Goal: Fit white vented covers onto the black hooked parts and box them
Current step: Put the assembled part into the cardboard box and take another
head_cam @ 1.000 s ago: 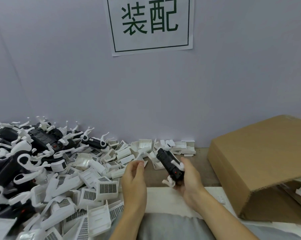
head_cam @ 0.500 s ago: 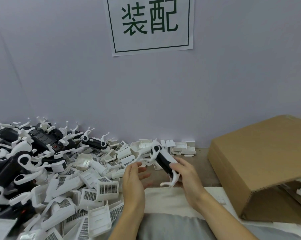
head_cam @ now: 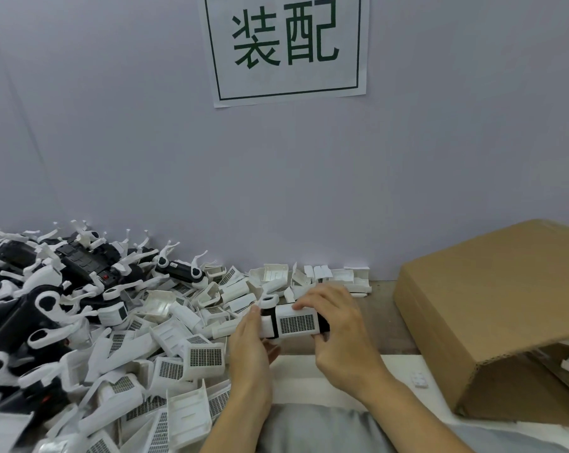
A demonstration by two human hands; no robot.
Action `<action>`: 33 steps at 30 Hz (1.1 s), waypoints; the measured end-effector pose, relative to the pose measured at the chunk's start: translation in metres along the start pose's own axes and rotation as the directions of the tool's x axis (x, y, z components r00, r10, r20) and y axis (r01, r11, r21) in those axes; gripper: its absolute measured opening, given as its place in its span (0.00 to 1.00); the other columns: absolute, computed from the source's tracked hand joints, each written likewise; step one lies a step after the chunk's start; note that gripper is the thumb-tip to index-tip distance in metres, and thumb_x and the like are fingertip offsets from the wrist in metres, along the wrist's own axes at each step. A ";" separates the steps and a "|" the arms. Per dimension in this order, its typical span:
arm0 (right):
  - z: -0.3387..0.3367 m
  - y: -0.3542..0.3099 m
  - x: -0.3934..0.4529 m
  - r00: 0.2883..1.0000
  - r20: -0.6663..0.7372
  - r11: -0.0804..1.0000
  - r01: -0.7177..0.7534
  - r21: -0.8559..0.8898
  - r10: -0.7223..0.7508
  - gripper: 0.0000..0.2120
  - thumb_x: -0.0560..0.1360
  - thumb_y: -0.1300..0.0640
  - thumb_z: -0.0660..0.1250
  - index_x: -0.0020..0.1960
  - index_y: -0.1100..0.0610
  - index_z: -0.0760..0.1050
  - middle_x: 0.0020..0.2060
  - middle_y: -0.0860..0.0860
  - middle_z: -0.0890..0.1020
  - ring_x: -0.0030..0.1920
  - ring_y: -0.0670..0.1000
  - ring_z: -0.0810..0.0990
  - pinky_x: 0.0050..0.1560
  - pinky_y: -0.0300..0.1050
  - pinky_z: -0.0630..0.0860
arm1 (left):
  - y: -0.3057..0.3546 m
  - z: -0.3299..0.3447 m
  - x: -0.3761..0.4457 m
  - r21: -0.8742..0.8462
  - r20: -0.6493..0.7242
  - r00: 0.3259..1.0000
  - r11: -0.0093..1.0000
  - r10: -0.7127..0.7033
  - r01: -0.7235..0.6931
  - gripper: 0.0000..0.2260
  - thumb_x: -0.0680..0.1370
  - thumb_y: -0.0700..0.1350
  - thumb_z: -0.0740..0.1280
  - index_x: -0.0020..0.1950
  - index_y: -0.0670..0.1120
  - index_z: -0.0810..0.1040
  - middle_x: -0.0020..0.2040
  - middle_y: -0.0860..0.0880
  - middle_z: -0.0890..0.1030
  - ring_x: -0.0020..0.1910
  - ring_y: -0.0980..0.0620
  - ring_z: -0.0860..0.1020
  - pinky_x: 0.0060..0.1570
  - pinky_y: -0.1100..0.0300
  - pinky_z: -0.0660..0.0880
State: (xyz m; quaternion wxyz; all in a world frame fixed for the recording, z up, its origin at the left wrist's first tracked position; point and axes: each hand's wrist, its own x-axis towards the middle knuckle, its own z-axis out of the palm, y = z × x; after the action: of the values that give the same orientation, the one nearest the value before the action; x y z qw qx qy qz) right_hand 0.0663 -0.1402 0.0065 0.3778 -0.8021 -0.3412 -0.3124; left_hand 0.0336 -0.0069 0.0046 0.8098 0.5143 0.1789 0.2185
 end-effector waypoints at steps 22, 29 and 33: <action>-0.133 0.035 0.043 0.691 0.198 -0.116 -0.164 0.980 0.695 0.13 0.78 0.66 0.56 0.56 0.61 0.77 0.61 0.61 0.81 0.54 0.60 0.80 0.56 0.51 0.76 | 0.000 -0.001 0.001 0.082 0.014 0.998 0.995 -0.056 0.055 0.10 0.82 0.45 0.61 0.48 0.45 0.81 0.49 0.44 0.81 0.34 0.47 0.81 0.34 0.55 0.72; -0.248 0.081 0.084 0.429 -0.017 -0.105 0.261 0.960 0.903 0.16 0.85 0.59 0.50 0.62 0.53 0.75 0.72 0.53 0.74 0.74 0.57 0.68 0.46 0.44 0.83 | -0.003 -0.001 0.002 0.160 0.035 0.997 0.985 -0.071 0.064 0.14 0.84 0.47 0.57 0.48 0.42 0.79 0.41 0.44 0.80 0.27 0.50 0.78 0.33 0.57 0.70; -0.232 0.089 0.067 0.580 0.591 -0.505 -0.326 0.799 0.561 0.25 0.84 0.53 0.36 0.76 0.44 0.60 0.73 0.64 0.69 0.78 0.70 0.45 0.74 0.54 0.64 | -0.004 -0.001 -0.001 0.261 0.092 0.992 0.963 -0.091 0.064 0.10 0.82 0.42 0.59 0.48 0.42 0.79 0.35 0.46 0.80 0.27 0.50 0.78 0.32 0.58 0.69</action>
State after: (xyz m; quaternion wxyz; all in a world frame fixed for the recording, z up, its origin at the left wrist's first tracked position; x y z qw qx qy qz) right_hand 0.1182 -0.3524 0.1426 0.9477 -0.2435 -0.0070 0.2062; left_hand 0.0332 -0.0078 0.0002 0.7522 0.6183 0.1838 0.1346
